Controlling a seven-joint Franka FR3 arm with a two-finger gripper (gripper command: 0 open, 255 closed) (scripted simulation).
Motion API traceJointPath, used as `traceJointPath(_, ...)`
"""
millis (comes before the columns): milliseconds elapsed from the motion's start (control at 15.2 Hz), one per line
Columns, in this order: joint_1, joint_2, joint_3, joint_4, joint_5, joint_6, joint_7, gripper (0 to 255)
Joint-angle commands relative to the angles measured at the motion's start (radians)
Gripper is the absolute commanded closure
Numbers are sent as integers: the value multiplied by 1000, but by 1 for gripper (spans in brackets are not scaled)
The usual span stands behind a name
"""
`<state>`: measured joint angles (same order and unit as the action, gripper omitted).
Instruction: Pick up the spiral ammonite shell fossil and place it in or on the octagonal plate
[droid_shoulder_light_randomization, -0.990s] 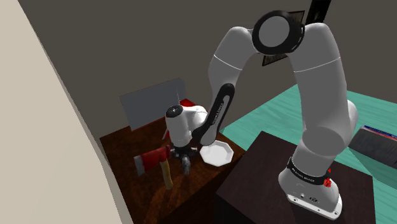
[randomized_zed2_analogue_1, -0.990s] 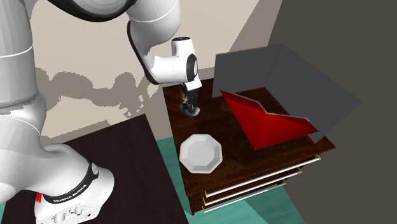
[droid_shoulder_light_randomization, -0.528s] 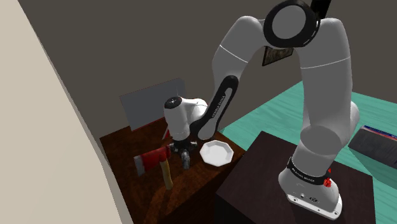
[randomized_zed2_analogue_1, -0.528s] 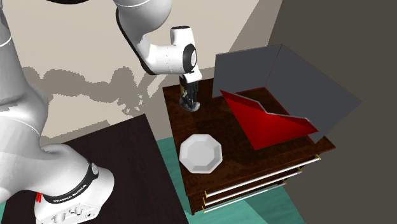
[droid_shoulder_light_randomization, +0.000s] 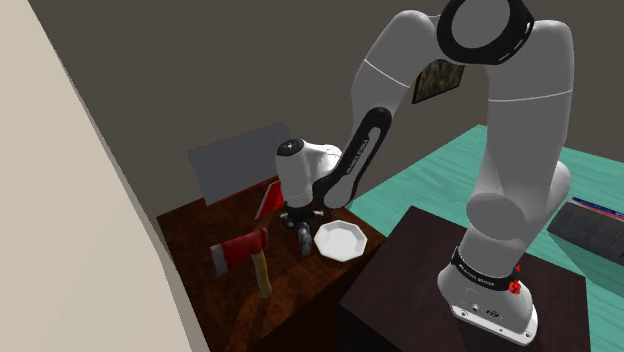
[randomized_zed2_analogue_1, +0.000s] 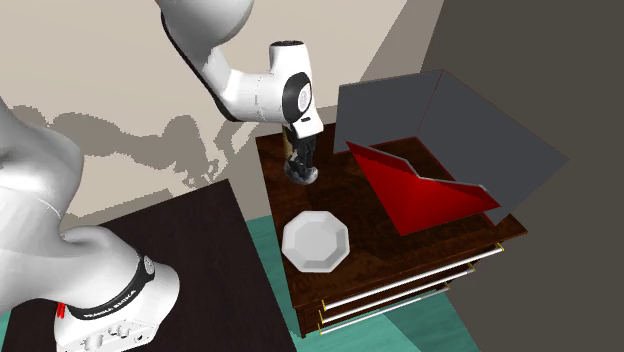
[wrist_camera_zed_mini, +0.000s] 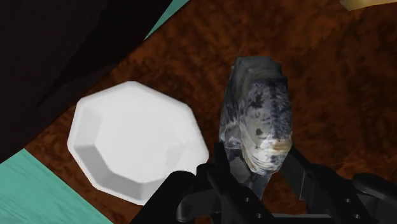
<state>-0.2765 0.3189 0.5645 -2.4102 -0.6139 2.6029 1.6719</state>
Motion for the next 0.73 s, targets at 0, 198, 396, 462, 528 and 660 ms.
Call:
traceJointPath(0, -50, -40, -1, -49, 15, 29, -56, 255)
traceJointPath(198, -124, -96, -6, -118, 41, 70, -146, 255)
traceJointPath(396, -197, -146, -17, -177, 72, 108, -247, 255)
traceJointPath(462, -220, -162, -23, -194, 83, 119, -283, 255)
traceJointPath(528, -243, -176, -28, -210, 95, 130, -319, 255)
traceJointPath(660, -297, -208, -45, -245, 123, 154, -411, 255)
